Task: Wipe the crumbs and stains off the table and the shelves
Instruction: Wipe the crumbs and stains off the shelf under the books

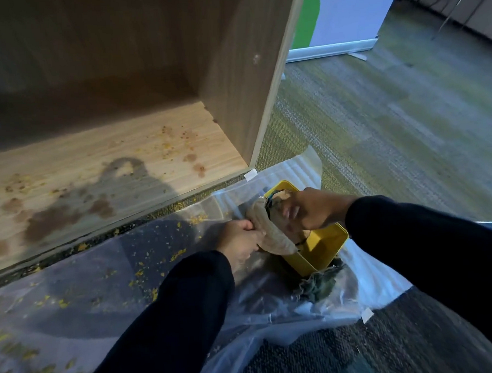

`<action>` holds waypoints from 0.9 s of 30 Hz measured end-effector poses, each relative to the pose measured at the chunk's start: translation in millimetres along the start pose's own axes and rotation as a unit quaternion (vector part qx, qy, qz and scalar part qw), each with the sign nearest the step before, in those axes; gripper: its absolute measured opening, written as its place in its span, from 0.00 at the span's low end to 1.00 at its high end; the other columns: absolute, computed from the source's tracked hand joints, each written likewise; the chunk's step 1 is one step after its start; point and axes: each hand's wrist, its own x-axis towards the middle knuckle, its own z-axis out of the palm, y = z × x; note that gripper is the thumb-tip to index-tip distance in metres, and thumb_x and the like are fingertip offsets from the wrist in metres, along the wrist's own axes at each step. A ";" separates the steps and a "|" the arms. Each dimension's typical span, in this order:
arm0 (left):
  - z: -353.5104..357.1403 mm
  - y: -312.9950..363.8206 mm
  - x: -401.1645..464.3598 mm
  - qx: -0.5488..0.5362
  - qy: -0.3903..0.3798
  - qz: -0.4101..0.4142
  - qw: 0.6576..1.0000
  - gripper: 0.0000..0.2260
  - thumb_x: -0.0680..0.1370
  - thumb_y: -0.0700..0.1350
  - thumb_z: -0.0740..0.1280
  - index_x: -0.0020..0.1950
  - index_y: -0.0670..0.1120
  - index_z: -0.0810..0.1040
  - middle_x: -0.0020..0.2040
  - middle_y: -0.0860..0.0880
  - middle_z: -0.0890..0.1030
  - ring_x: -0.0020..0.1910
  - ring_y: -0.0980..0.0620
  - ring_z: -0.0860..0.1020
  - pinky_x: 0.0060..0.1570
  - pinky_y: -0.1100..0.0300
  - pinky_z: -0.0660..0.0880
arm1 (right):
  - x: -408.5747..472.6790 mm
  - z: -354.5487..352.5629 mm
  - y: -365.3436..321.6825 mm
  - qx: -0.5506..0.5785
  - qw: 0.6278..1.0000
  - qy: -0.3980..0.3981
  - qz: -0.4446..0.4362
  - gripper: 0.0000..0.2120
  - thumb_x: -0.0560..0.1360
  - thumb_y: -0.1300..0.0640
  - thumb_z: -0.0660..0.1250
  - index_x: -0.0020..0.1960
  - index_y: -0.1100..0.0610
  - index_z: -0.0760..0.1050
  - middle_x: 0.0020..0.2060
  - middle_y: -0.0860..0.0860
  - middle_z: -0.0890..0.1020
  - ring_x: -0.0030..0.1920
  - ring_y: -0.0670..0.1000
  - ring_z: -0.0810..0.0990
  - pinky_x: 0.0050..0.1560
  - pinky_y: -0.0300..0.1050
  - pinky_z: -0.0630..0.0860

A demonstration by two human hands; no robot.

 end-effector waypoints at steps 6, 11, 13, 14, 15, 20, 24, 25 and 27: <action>-20.1 18.4 -15.2 0.019 0.010 0.034 0.999 0.11 0.78 0.45 0.72 0.40 0.53 0.72 0.47 0.47 0.78 0.44 0.49 0.78 0.43 0.55 0.79 | -29.6 -8.2 -21.8 -0.149 0.967 -0.189 0.087 0.23 0.65 0.33 0.77 0.44 0.51 0.79 0.48 0.48 0.85 0.49 0.50 0.83 0.41 0.38 0.76; -28.3 35.7 -26.2 -0.074 -0.035 0.054 0.995 0.03 0.76 0.43 0.68 0.44 0.49 0.76 0.46 0.44 0.80 0.50 0.45 0.80 0.50 0.51 0.78 | -47.1 30.8 -24.0 -0.383 0.875 -0.288 0.069 0.28 0.74 0.45 0.75 0.68 0.58 0.77 0.68 0.54 0.77 0.67 0.57 0.76 0.51 0.45 0.71; -31.2 45.0 -29.9 -0.112 -0.059 0.063 0.990 0.04 0.78 0.40 0.65 0.48 0.49 0.76 0.45 0.43 0.78 0.47 0.46 0.77 0.50 0.51 0.75 | -48.6 27.1 -9.6 -0.346 0.907 -0.236 0.036 0.15 0.75 0.49 0.74 0.58 0.55 0.80 0.63 0.54 0.81 0.60 0.54 0.79 0.48 0.44 0.72; -33.3 49.6 -30.2 -0.124 -0.067 0.067 0.988 0.04 0.79 0.40 0.64 0.49 0.48 0.75 0.46 0.42 0.78 0.47 0.46 0.77 0.50 0.50 0.74 | -49.3 23.0 -3.1 -0.320 0.922 -0.215 0.030 0.10 0.74 0.49 0.75 0.52 0.52 0.79 0.60 0.53 0.81 0.56 0.53 0.79 0.48 0.45 0.74; -35.6 53.1 -30.5 -0.134 -0.072 0.071 0.986 0.05 0.80 0.39 0.63 0.46 0.47 0.75 0.46 0.41 0.78 0.46 0.46 0.77 0.49 0.50 0.74 | -48.7 18.8 3.8 -0.296 0.932 -0.207 0.035 0.09 0.73 0.48 0.75 0.49 0.49 0.78 0.57 0.51 0.82 0.54 0.51 0.78 0.48 0.45 0.76; -50.8 65.4 -28.9 -0.136 -0.047 0.112 0.983 0.13 0.80 0.40 0.61 0.35 0.48 0.72 0.44 0.41 0.78 0.45 0.45 0.76 0.45 0.52 0.70 | -50.1 -13.5 10.4 -0.069 0.993 -0.098 0.009 0.02 0.72 0.56 0.73 0.42 0.53 0.80 0.41 0.47 0.83 0.43 0.47 0.79 0.51 0.52 0.78; -67.6 71.7 -28.0 -0.122 0.007 0.127 0.984 0.15 0.78 0.40 0.63 0.31 0.49 0.71 0.37 0.44 0.74 0.37 0.48 0.73 0.36 0.58 0.66 | -26.9 -18.4 8.1 -0.051 0.996 0.073 -0.016 0.07 0.74 0.55 0.72 0.39 0.51 0.76 0.42 0.50 0.84 0.44 0.53 0.82 0.48 0.49 0.80; -72.2 70.8 -28.3 -0.113 0.017 0.128 0.985 0.16 0.78 0.40 0.64 0.29 0.49 0.71 0.34 0.46 0.72 0.34 0.48 0.71 0.35 0.59 0.64 | -19.0 -14.7 6.1 -0.065 0.994 0.085 -0.016 0.08 0.74 0.56 0.72 0.38 0.50 0.75 0.43 0.51 0.84 0.45 0.54 0.82 0.49 0.49 0.80; -81.4 68.4 -30.5 -0.094 0.030 0.134 0.986 0.17 0.77 0.41 0.65 0.28 0.49 0.70 0.33 0.45 0.70 0.35 0.46 0.68 0.35 0.58 0.63 | -3.6 -3.5 1.6 -0.094 0.992 0.084 -0.006 0.08 0.74 0.59 0.69 0.39 0.48 0.74 0.45 0.52 0.84 0.47 0.55 0.82 0.49 0.47 0.79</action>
